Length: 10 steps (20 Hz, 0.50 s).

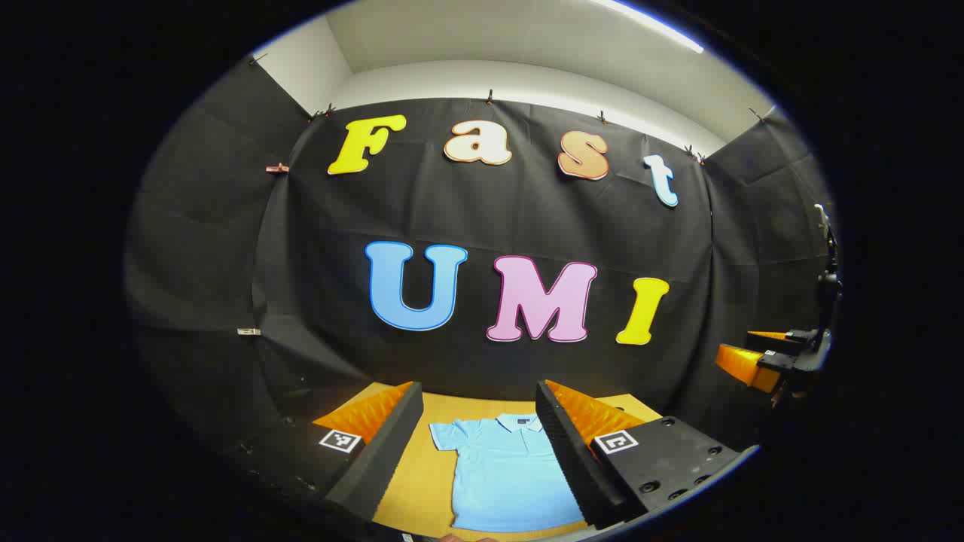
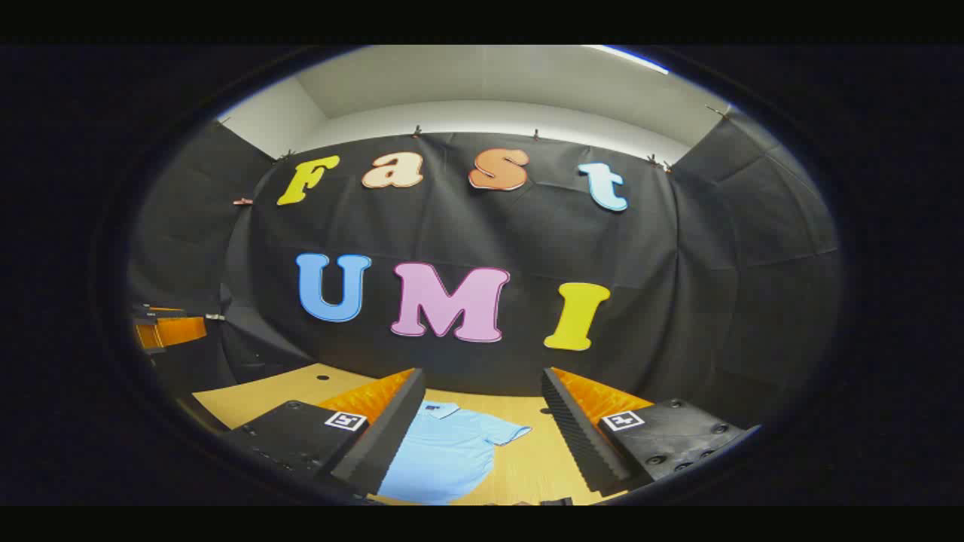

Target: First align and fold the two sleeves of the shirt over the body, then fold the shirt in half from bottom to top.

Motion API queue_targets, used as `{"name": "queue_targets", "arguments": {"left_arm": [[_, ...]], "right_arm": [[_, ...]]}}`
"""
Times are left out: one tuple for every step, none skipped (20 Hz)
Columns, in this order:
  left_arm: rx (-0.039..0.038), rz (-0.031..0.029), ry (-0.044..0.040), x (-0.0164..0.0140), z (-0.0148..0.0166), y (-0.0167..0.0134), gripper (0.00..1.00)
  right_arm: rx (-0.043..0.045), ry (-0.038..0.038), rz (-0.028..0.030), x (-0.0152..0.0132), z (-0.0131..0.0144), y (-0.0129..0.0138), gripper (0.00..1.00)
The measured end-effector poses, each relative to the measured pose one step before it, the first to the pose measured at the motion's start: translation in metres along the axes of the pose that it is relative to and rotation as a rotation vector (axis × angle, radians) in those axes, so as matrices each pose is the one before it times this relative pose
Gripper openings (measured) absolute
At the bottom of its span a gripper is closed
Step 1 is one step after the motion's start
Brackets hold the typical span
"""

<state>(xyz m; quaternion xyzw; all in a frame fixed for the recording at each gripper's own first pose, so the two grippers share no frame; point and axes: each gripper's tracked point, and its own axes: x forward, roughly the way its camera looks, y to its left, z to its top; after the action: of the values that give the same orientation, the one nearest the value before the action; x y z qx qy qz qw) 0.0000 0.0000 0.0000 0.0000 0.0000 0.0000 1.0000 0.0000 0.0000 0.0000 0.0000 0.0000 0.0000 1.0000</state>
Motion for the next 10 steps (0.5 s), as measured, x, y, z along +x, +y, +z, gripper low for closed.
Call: {"name": "queue_targets", "arguments": {"left_arm": [[0.00693, 0.00107, 0.00512, 0.00196, -0.00004, 0.0005, 0.96], [0.00656, 0.0003, -0.00133, -0.00007, -0.00036, 0.00005, 0.96], [0.00232, -0.00111, -0.00443, 0.00203, 0.00209, -0.00014, 0.96], [-0.00036, -0.00038, -0.00588, 0.00304, 0.00182, 0.00085, 0.96], [-0.00208, 0.00122, -0.00268, 0.00216, 0.00121, 0.00125, 0.96], [-0.00277, 0.00216, -0.0008, 0.00054, 0.00027, 0.00149, 0.96], [-0.00238, 0.00259, -0.0017, 0.0018, 0.0014, 0.00274, 0.96], [-0.00135, 0.00263, -0.00413, 0.00257, 0.00029, 0.00208, 0.96], [-0.00044, 0.00453, -0.00258, 0.0025, 0.00072, 0.00309, 0.96], [-0.00011, 0.00486, 0.00161, 0.00078, -0.0022, 0.00298, 0.96]], "right_arm": [[-0.00047, 0.00334, -0.00506, 0.0009, -0.00125, -0.00126, 0.97], [-0.00002, 0.00427, -0.00052, 0.00079, -0.00189, 0.00082, 0.97], [-0.00073, 0.00219, 0.00389, 0.00037, -0.00182, 0.00313, 0.97], [-0.00244, 0.00155, 0.00467, 0.00098, -0.00121, 0.00225, 0.97], [-0.00418, 0.00221, 0.00367, 0.00103, -0.00094, 0.00215, 0.97], [-0.00504, 0.00283, 0.00441, 0.00208, -0.00035, 0.00207, 0.97], [-0.00327, 0.00379, 0.00498, 0.00256, 0.00007, 0.00181, 0.99], [-0.00063, 0.00445, 0.00323, 0.00236, 0.00038, 0.00134, 0.97], [0.00242, 0.00183, 0.00095, 0.00276, 0.00048, 0.00144, 0.99], [0.00272, -0.00148, 0.0009, 0.00213, 0.00092, 0.00196, 0.97]]}}
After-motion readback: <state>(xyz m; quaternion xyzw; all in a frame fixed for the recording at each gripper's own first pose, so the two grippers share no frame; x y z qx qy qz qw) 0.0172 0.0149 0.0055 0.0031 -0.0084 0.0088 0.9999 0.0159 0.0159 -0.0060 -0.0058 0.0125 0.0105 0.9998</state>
